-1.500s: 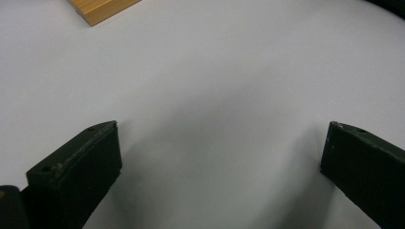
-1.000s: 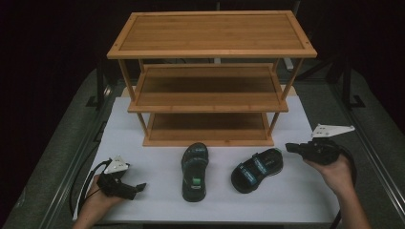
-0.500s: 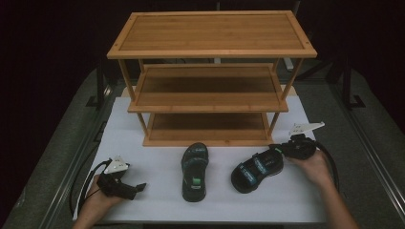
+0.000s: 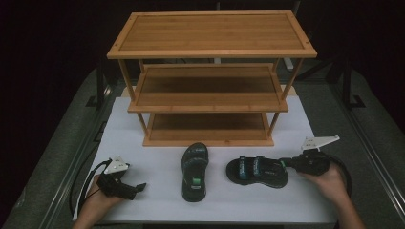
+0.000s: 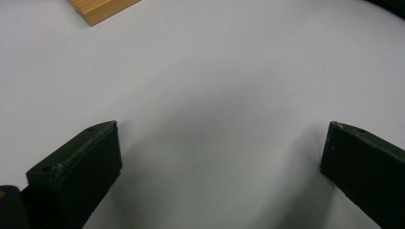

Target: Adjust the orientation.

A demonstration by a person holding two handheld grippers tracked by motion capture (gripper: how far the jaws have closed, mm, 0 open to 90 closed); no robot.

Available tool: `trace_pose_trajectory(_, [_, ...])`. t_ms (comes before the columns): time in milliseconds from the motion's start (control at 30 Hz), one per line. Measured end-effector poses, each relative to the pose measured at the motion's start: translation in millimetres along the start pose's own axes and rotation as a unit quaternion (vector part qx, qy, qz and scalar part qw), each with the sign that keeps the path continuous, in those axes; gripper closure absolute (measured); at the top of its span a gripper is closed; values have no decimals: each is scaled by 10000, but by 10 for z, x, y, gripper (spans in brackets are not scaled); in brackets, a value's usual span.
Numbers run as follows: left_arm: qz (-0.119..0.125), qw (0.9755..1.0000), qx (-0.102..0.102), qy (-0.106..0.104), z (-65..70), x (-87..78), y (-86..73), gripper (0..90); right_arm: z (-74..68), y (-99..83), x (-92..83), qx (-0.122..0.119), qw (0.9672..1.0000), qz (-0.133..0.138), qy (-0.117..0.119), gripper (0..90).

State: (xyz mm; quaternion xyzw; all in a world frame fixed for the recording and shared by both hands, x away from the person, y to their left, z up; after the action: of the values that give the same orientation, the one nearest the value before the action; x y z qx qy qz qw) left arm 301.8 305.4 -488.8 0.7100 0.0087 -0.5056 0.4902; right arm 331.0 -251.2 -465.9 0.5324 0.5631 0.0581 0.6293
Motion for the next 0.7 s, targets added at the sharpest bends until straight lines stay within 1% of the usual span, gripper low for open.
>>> trace_pose_trajectory(100, [0, 10000, 0, -1, 0, 0, 0, 0, -70, -54, -32, -47, 10000, 3, 5, 897])
trace_pose_trajectory(233, [-2, 10000, 1, 0, -1, 0, 0, 0, -170, -107, -64, -102, 9999, 15, 85, 897])
trace_pose_trajectory(300, [-1, 10000, 2, -2, -1, 0, 0, 0, -232, -154, -83, -93, 9998, 45, 171, 898])
trace_pose_trajectory(333, [-2, 10000, 1, -1, -1, 0, 0, 0, -232, -154, -83, -93, 9998, 45, 171, 898])
trace_pose_trajectory(367, [-3, 10000, 1, 0, -1, 0, 0, 0, -261, -159, -87, -133, 9997, 41, 195, 898])
trace_pose_trajectory(567, [-3, 10000, 2, -1, -1, 0, 0, 0, -401, -209, -94, -196, 9992, 21, 334, 898])
trace_pose_trajectory(700, [-4, 10000, 3, -1, -1, 0, 1, 0, -533, -222, -77, -317, 9983, -50, 480, 898])
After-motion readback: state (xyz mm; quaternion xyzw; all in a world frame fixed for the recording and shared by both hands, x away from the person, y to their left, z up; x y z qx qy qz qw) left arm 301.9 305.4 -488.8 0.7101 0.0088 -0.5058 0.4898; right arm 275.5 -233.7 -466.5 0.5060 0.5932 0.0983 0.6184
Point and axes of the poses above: each handheld gripper's, and its own axes: x roughly forward along the jaws, y roughly out of its top, z roughly to its right, the point moved 5 cm from there along x, roughly forward along the jaws
